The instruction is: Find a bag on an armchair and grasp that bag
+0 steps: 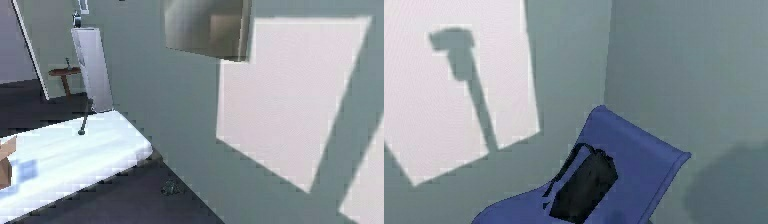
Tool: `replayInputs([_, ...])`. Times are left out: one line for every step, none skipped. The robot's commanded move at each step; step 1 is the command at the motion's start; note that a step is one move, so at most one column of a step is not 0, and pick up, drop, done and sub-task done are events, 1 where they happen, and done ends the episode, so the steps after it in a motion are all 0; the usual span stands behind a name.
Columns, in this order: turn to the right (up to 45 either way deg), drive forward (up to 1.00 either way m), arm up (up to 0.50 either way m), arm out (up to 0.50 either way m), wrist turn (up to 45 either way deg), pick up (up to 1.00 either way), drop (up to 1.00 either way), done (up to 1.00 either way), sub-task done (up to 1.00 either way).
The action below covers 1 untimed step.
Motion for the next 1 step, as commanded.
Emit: replayInputs([0.0,0.0,0.5,0.0,0.0,0.0,0.0,0.0,0.0])
